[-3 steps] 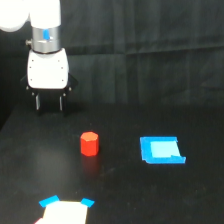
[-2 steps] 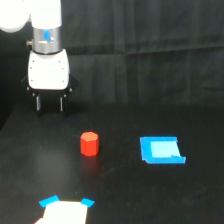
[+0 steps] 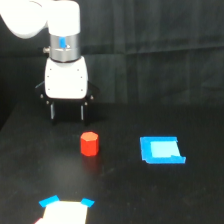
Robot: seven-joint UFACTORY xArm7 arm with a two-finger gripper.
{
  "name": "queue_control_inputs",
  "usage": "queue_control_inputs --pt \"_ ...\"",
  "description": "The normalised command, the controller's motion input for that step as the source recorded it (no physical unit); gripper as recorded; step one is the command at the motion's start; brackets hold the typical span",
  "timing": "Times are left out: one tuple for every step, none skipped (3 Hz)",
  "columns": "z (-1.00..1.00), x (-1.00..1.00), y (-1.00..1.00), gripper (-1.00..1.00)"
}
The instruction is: Pick up the red object from the table
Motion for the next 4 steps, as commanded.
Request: queue_control_inputs --pt "-0.38 1.00 -1.00 1.00" --pt "-0.30 0.94 -1.00 0.77" --pt "-0.45 0.30 -1.00 1.00" --pt "-0.35 0.16 -0.40 0.47"
